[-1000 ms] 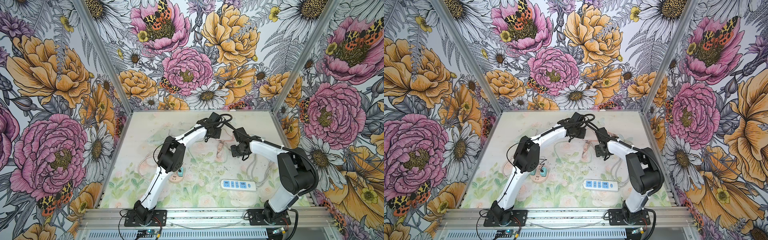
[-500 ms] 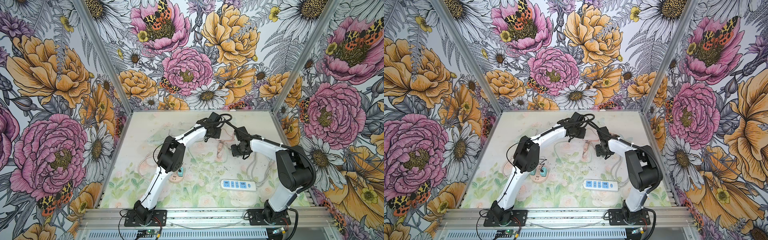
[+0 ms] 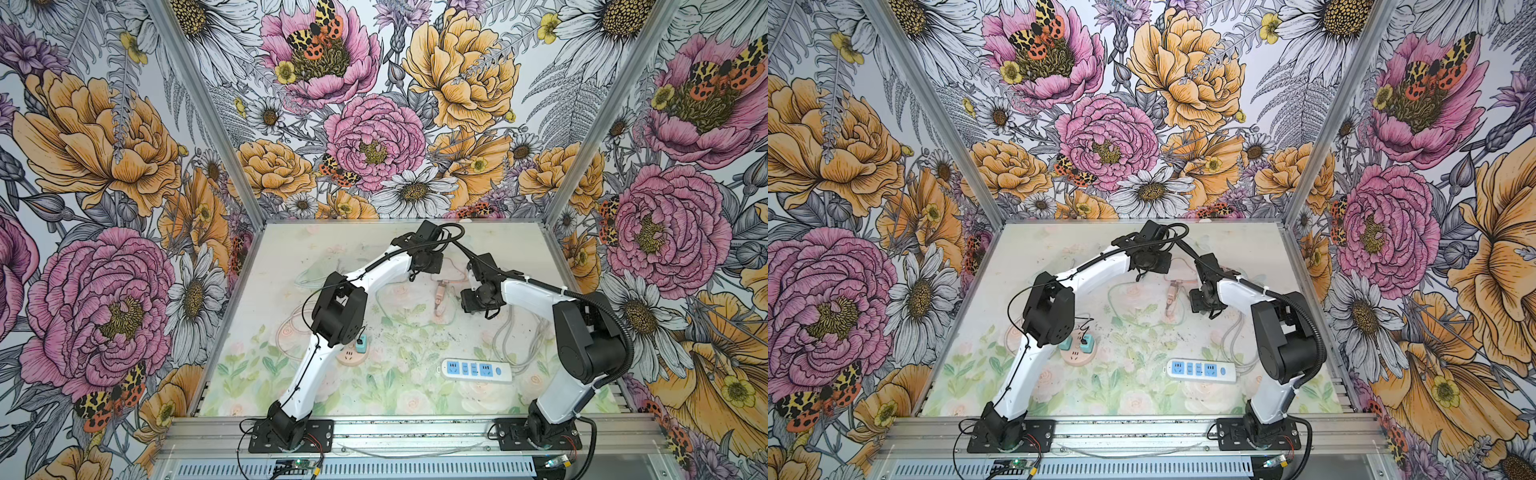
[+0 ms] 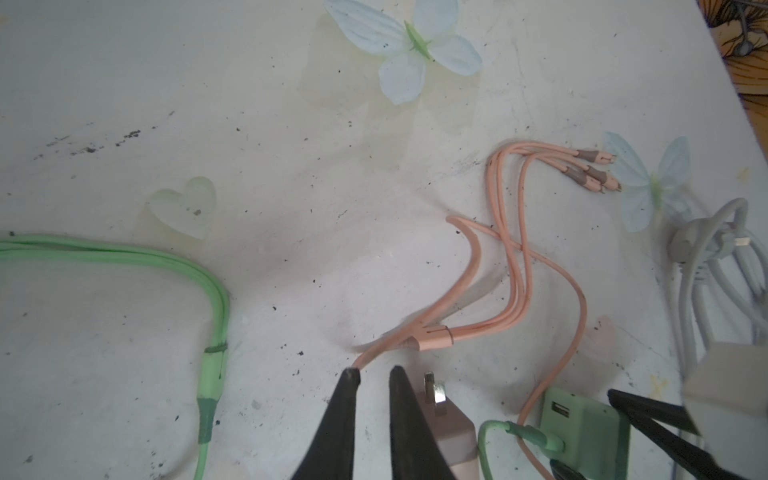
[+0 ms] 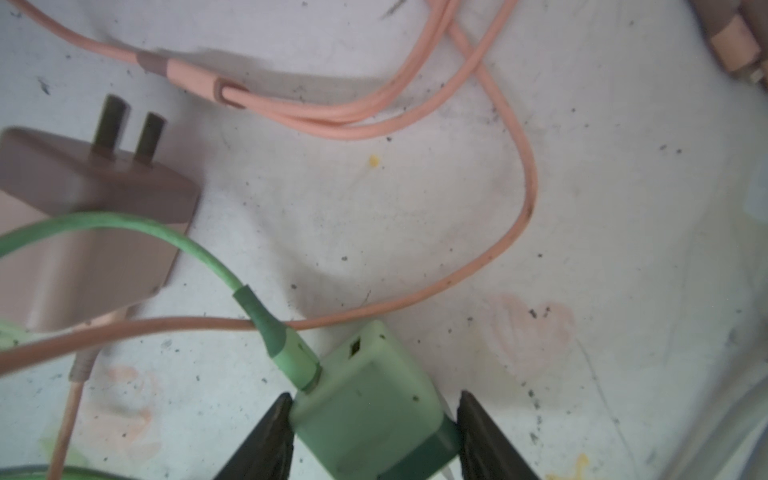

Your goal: Insert the plug

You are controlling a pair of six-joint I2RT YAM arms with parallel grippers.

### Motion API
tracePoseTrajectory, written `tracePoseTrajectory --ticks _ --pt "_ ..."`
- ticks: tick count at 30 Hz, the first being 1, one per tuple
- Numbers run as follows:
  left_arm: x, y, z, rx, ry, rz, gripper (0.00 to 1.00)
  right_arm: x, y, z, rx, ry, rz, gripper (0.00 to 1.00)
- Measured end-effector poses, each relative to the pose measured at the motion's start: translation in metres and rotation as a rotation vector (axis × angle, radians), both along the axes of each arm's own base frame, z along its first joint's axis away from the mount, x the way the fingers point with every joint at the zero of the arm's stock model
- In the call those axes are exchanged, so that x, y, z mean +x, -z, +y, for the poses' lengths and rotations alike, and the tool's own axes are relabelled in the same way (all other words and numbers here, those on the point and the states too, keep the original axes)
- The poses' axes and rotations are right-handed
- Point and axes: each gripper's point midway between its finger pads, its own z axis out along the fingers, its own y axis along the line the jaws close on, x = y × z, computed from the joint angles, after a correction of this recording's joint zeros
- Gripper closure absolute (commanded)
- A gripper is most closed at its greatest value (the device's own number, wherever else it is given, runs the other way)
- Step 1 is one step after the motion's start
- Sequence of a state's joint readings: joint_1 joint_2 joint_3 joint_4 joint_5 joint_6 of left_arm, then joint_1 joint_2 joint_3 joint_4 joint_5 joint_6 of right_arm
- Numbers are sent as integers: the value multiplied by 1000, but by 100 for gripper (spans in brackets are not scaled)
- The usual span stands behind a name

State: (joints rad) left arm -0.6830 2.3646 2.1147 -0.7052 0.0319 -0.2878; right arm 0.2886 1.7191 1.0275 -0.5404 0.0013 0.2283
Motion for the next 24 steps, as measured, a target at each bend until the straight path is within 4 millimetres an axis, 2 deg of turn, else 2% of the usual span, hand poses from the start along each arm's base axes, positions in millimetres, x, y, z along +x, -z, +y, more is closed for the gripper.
tracePoseTrajectory --ticks 5,13,24 --pt "-3 -13 3 -9 -1 -12 78 -11 -10 -4 6 19 -14 72" --pt "-18 -25 16 2 -7 -15 77 -9 -58 -12 18 75 -141 72" --pt "-58 -31 43 9 -20 2 77 -21 -104 -23 28 130 -235 72"
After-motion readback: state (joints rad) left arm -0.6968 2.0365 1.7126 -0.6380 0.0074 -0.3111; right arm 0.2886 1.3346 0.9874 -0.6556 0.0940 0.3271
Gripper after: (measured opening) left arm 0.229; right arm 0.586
